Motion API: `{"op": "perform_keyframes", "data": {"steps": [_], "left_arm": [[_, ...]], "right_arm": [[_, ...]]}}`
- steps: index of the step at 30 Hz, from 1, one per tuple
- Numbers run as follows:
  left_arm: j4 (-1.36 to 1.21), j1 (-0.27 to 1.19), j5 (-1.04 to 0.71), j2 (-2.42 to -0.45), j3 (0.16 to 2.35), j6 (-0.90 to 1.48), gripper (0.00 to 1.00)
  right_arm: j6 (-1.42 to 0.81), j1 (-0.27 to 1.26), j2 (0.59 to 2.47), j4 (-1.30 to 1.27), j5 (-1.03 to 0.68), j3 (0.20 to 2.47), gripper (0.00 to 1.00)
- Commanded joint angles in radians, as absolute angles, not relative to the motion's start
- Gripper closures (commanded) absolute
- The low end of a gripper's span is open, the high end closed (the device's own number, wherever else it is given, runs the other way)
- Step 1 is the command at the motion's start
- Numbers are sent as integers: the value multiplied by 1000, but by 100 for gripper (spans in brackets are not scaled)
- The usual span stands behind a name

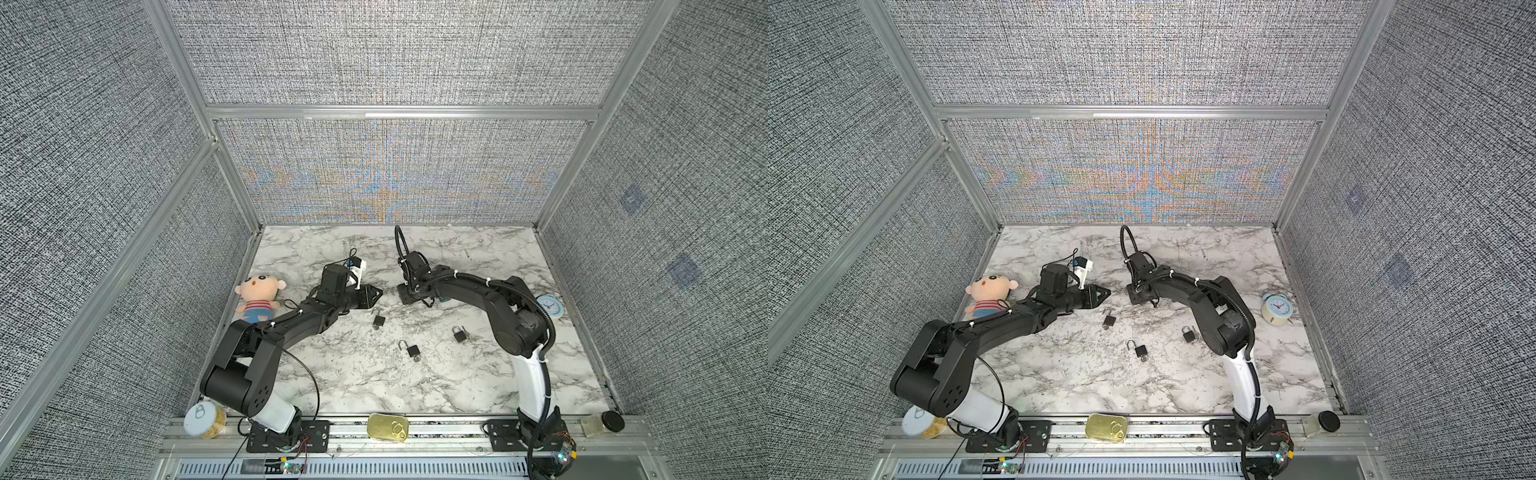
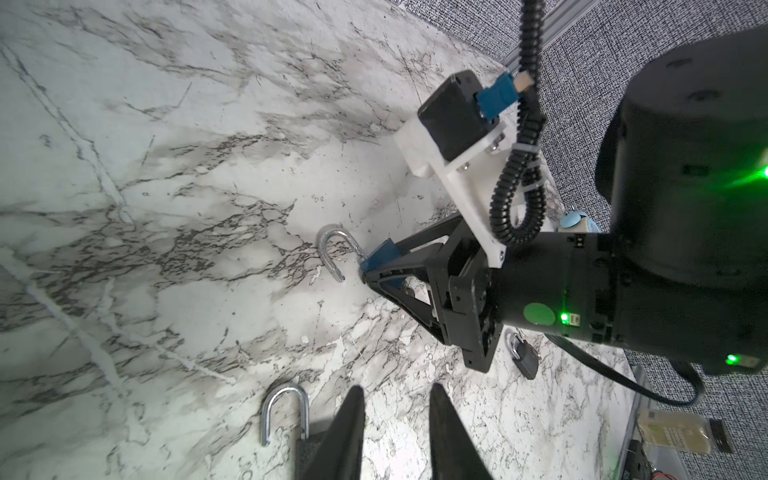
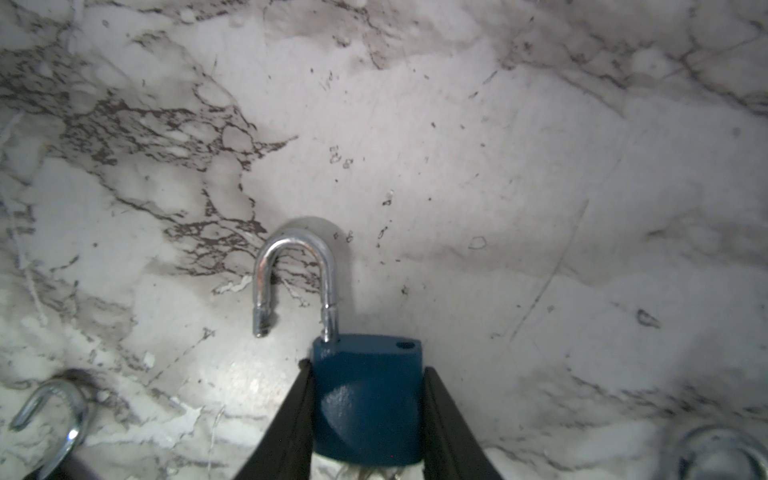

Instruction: Lock with the key

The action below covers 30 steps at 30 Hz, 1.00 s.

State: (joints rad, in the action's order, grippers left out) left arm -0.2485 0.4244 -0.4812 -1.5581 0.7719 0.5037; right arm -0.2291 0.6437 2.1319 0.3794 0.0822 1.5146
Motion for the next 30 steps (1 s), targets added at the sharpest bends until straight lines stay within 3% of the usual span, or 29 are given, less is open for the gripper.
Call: {"op": "perform_keyframes", "data": {"steps": [1,30], "left_arm": [[-261,422,-483,-1552,775,489,70],[-414,410,-599,-1686,799,557,69]], "right_arm": [[-229,647,2113,390,63,1508,68],[-296,647,1880,326,-76,1328,68]]}}
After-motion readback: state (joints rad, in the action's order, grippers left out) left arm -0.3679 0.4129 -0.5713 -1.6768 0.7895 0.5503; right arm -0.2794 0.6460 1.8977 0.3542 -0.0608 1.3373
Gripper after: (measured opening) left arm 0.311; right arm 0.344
